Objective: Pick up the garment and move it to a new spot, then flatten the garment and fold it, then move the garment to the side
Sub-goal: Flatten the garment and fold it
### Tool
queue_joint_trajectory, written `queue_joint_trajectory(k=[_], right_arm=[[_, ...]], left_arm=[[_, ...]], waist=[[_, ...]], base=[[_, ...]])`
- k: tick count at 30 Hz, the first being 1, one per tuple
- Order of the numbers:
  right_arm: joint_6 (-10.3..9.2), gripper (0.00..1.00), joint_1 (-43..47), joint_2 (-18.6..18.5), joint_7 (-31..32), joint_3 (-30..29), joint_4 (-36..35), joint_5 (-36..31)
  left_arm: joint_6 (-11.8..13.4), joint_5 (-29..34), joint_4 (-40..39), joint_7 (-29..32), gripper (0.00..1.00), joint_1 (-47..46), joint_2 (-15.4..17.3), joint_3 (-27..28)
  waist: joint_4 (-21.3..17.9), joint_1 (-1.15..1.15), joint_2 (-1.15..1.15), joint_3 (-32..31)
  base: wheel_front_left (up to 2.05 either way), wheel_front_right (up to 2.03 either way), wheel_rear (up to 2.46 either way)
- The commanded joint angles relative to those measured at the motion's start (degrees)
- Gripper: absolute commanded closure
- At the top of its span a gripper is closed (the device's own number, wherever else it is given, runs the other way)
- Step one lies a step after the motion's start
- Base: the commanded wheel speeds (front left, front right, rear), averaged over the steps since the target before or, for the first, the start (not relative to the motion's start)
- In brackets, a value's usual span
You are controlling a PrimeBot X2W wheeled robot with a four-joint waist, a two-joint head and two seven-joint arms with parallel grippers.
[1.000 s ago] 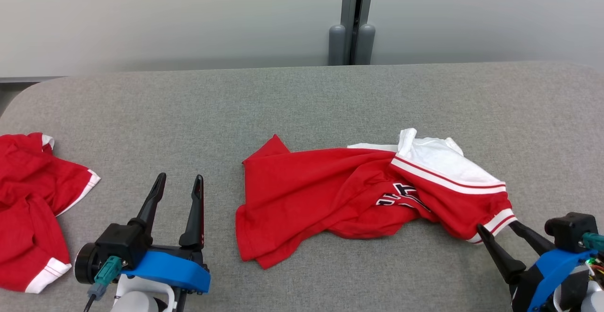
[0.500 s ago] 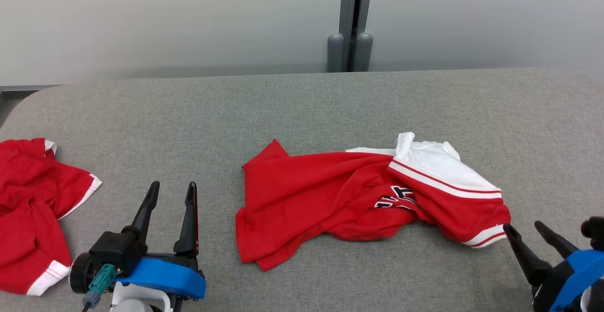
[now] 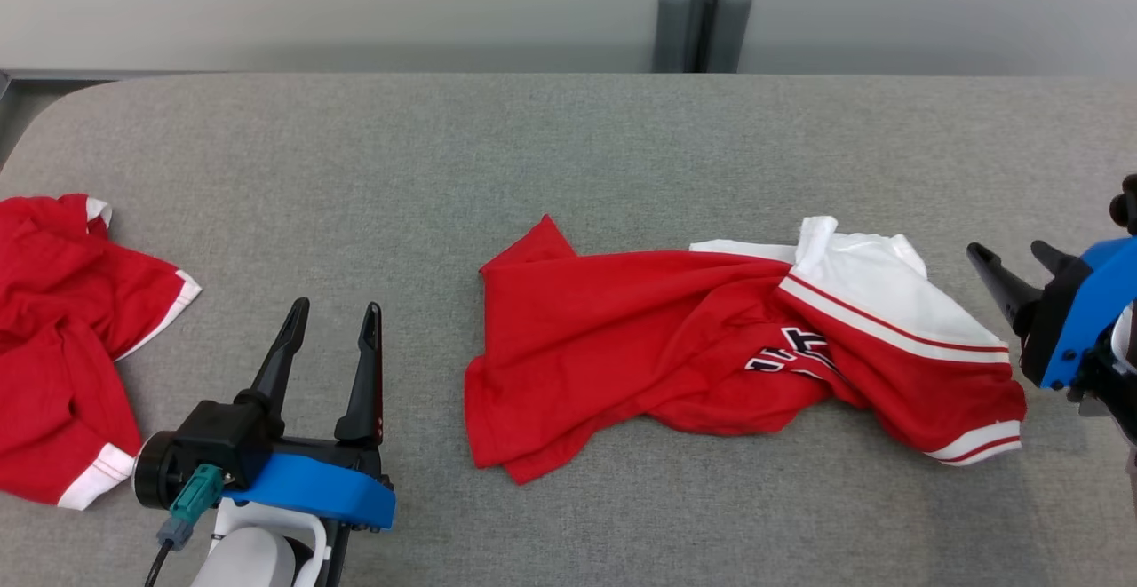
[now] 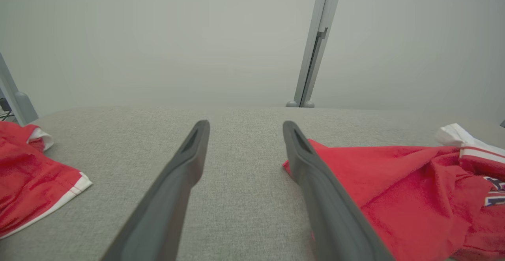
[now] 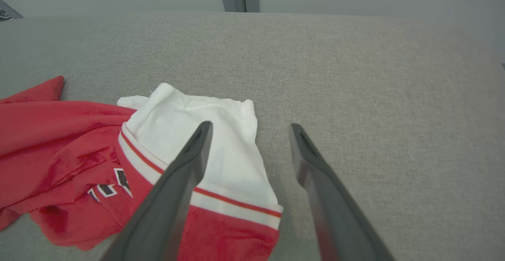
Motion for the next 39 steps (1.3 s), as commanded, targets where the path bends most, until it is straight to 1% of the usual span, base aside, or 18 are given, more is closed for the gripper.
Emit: queue_joint_trajectory(k=[1,8,12,16,20,21,22,23,24,28,35,39], right_arm=[[0.01,0.00,-2.05,-0.80,-0.07,0.58,2.20,-1.22],[0.01,0.00,-10.39,-1.98,-0.92,1.74,13.24,-3.35],[0.01,0.00,-14.02,-2.71,-1.18,1.82,18.43,-4.52],[0.01,0.00,-15.28,-3.04,-0.54,3.20,22.65,-5.07],[0.01,0.00,-14.43,-3.51,1.07,7.00,25.78,-3.30],[0.01,0.04,-14.05,-3.51,1.26,8.07,26.20,-2.90],[0.02,0.41,-13.88,-3.63,0.90,9.10,26.32,-2.52],[0.03,0.86,-13.87,-3.87,0.24,10.09,26.19,-2.14],[0.06,1.00,-13.96,-4.18,-0.74,10.94,25.96,-1.83],[0.00,1.00,-15.84,-5.73,-6.85,13.10,24.71,-1.17],[0.01,1.00,-19.20,-7.07,-17.23,16.69,22.59,0.45],[0.01,1.00,-19.46,-7.24,-19.27,17.45,20.87,2.41]], left_arm=[[-0.25,0.43,-0.02,-0.03,0.00,-1.13,0.19,0.07],[-0.69,0.65,-0.19,-0.11,0.00,-2.97,0.81,0.03],[-0.95,1.01,-0.55,-0.16,0.00,-4.10,0.51,-0.38],[-1.11,1.40,-0.52,-0.21,0.00,-5.00,-0.12,-1.07],[-1.17,1.83,-0.83,-0.25,0.00,-5.63,-0.31,-1.07],[-1.14,1.90,-0.89,-0.27,0.00,-5.73,-0.31,-0.97],[-1.11,1.93,-0.91,-0.27,0.00,-5.78,-0.23,-0.84],[-1.11,1.99,-0.93,-0.28,0.00,-5.81,-0.12,-0.76],[-1.12,2.01,-0.87,-0.28,0.00,-5.81,-0.01,-0.66],[-1.11,2.11,-0.29,-0.29,0.00,-5.91,0.27,-0.44],[-0.58,1.52,0.96,-0.30,0.00,-5.37,0.78,0.12],[-0.43,1.17,1.36,-0.30,0.00,-4.51,0.95,0.37]], waist=[[1.92,-0.01,0.00,1.98],[4.65,-0.01,0.00,5.75],[5.98,-0.01,0.00,7.49],[6.93,-0.01,0.00,8.55],[7.06,-0.01,0.00,8.91],[7.00,-0.01,0.00,8.86],[6.87,-0.01,0.00,8.74],[6.72,-0.01,0.00,8.63],[6.55,-0.01,0.00,8.49],[5.91,-0.01,0.00,7.73],[4.40,-0.01,0.00,5.82],[3.63,-0.01,0.00,4.46]], base=[[0.00,0.00,0.00],[0.00,0.00,0.00],[0.00,0.00,0.00],[0.00,0.00,0.00],[0.00,0.00,0.00],[0.00,0.00,0.00],[0.00,0.00,0.00],[0.00,0.00,0.00],[0.00,0.00,0.00],[0.00,0.00,0.00],[0.00,0.00,0.00],[0.00,0.00,0.00]])
